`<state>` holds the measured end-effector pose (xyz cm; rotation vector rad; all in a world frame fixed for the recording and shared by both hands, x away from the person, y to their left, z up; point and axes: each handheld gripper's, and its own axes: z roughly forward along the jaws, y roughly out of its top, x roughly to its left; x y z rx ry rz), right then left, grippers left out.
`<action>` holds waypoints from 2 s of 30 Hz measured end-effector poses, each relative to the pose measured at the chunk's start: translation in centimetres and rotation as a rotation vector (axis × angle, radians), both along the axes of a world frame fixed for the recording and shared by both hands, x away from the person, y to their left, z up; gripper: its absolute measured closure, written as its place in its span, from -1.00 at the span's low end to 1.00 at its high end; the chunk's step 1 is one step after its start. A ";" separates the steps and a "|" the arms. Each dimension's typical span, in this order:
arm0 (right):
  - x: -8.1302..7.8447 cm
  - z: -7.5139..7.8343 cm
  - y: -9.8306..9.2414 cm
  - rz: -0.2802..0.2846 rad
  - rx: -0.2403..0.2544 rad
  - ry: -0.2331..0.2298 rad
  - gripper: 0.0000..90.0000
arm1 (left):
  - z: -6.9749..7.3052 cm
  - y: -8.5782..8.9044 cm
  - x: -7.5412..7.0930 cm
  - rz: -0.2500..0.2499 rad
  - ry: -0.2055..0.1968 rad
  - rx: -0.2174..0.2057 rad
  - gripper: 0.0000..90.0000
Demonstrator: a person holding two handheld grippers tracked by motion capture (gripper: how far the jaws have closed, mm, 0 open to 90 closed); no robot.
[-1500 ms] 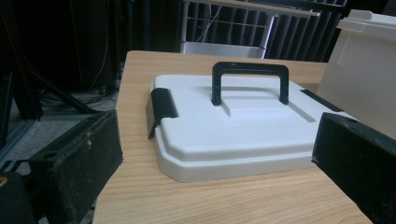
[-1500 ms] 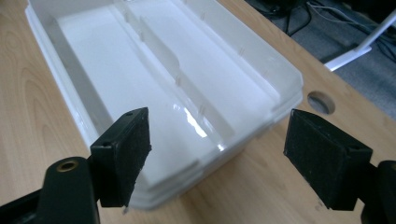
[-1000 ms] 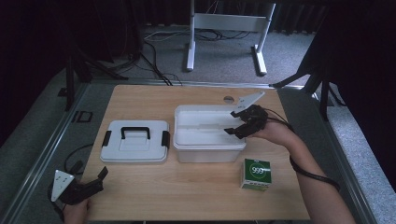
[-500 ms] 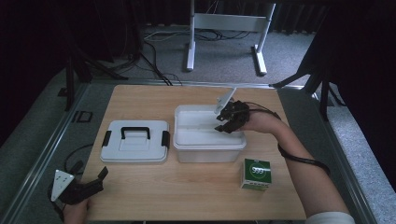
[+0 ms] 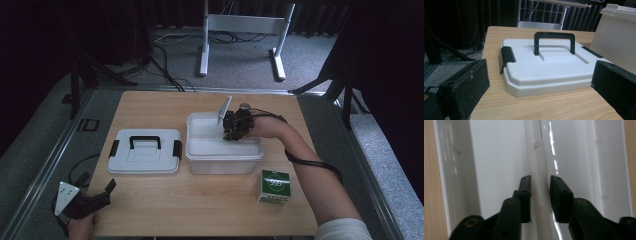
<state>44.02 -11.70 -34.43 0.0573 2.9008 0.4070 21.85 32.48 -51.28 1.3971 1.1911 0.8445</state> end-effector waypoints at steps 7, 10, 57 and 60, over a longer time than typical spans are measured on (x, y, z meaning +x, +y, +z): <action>0.9 -0.7 1.3 0.004 -0.080 0.021 0.77 | 0.0 0.0 0.0 -0.004 0.001 -0.002 -0.97; 0.9 -0.8 1.5 0.013 -0.091 0.025 0.80 | 0.0 0.0 0.0 -0.005 0.001 -0.002 -0.97; -4.2 7.3 2.3 0.112 -0.061 0.003 0.98 | 0.0 0.0 0.1 -0.001 0.006 0.002 -0.97; -5.1 7.1 2.5 0.131 -0.033 0.017 0.98 | 0.0 0.0 0.1 0.000 0.007 0.002 -0.97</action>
